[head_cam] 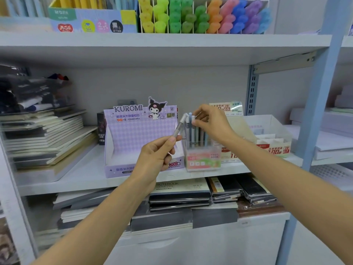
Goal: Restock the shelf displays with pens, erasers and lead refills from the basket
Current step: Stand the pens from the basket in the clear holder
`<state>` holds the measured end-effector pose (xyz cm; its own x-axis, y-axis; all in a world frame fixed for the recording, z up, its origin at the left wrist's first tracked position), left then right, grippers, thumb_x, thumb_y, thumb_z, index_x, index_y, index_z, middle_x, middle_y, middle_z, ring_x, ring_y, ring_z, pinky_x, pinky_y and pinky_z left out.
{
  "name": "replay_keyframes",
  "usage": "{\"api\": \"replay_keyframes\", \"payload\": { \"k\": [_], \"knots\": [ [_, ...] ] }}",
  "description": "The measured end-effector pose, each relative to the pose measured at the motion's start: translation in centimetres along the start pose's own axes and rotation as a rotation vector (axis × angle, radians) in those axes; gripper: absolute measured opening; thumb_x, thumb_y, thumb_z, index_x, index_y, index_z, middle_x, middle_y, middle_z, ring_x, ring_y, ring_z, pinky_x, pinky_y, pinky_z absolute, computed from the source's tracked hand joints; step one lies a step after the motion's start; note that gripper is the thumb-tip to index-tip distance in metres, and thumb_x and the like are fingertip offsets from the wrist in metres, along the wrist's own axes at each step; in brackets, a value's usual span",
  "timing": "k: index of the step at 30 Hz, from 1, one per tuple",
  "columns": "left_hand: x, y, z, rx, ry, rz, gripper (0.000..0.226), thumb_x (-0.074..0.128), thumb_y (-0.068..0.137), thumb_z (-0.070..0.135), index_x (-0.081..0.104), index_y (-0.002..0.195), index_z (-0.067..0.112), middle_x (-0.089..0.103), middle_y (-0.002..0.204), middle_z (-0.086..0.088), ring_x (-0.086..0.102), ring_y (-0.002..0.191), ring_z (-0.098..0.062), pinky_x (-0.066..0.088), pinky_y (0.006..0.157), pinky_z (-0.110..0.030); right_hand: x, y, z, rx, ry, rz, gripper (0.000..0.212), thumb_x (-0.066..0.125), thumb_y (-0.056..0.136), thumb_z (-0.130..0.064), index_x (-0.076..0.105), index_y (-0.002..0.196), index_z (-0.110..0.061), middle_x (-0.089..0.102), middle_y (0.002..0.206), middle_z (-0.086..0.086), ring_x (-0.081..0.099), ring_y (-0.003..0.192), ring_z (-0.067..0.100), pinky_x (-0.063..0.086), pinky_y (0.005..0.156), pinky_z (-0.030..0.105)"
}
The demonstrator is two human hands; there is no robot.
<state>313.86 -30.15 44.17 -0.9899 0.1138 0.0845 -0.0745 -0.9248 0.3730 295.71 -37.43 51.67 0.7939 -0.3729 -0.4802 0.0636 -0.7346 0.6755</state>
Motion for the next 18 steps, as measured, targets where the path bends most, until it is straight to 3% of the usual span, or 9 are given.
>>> {"api": "replay_keyframes", "payload": {
  "k": [5, 9, 13, 15, 18],
  "knots": [
    [0.0, -0.1, 0.0, -0.005, 0.004, -0.008, 0.023, 0.055, 0.097, 0.028, 0.075, 0.105, 0.019, 0.05, 0.069, 0.006, 0.037, 0.052, -0.006, 0.031, 0.043, -0.014, -0.6, -0.1, -0.6, -0.04, -0.119, 0.05, 0.015, 0.072, 0.086, -0.023, 0.069, 0.099, -0.016, 0.058, 0.083, -0.007, 0.052, 0.072, 0.006, 0.043, 0.068, 0.02],
    [0.7, -0.1, 0.1, -0.01, -0.014, -0.015, 0.024, 0.053, 0.098, 0.028, 0.076, 0.103, 0.019, 0.051, 0.067, 0.006, 0.038, 0.052, -0.006, 0.031, 0.043, -0.014, -1.3, -2.1, -2.6, 0.004, 0.362, -0.053, 0.022, 0.063, 0.092, -0.032, 0.069, 0.107, -0.017, 0.073, 0.09, -0.004, 0.067, 0.081, 0.007, 0.052, 0.07, 0.016],
    [2.1, 0.0, 0.2, -0.016, 0.001, -0.019, 0.025, 0.053, 0.099, 0.028, 0.073, 0.107, 0.017, 0.052, 0.067, 0.005, 0.039, 0.053, -0.006, 0.033, 0.043, -0.015, -0.2, -3.9, -4.5, 0.009, 0.478, -0.258, 0.018, 0.063, 0.093, -0.02, 0.069, 0.105, -0.008, 0.074, 0.088, 0.003, 0.07, 0.078, 0.01, 0.052, 0.068, 0.018],
    [2.3, 0.0, 0.8, 0.039, 0.09, 0.015, 0.024, 0.052, 0.099, 0.028, 0.072, 0.108, 0.019, 0.056, 0.072, 0.007, 0.044, 0.06, -0.008, 0.037, 0.049, -0.017, -0.9, -3.8, -4.7, 0.005, 0.523, -0.253, 0.018, 0.06, 0.094, -0.015, 0.067, 0.103, -0.001, 0.073, 0.09, 0.01, 0.068, 0.075, 0.01, 0.052, 0.067, 0.019],
    [2.0, -0.1, 2.5, 0.261, 0.461, 0.1, 0.024, 0.05, 0.099, 0.032, 0.063, 0.118, 0.024, 0.057, 0.102, 0.011, 0.052, 0.089, -0.005, 0.042, 0.074, -0.018, -3.9, -2.4, -4.1, 0.002, 0.533, -0.104, 0.014, 0.055, 0.096, -0.013, 0.065, 0.095, -0.003, 0.07, 0.09, 0.014, 0.066, 0.074, 0.012, 0.052, 0.067, 0.021]
  ]
}}
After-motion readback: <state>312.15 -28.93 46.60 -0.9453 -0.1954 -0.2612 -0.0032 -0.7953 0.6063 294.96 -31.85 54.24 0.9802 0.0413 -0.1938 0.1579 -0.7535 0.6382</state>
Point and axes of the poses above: each hand's wrist, its own y-axis towards the middle knuckle, its own x-axis out of the palm, z = x × y, the point moved 7 cm from there along y, towards the middle knuckle
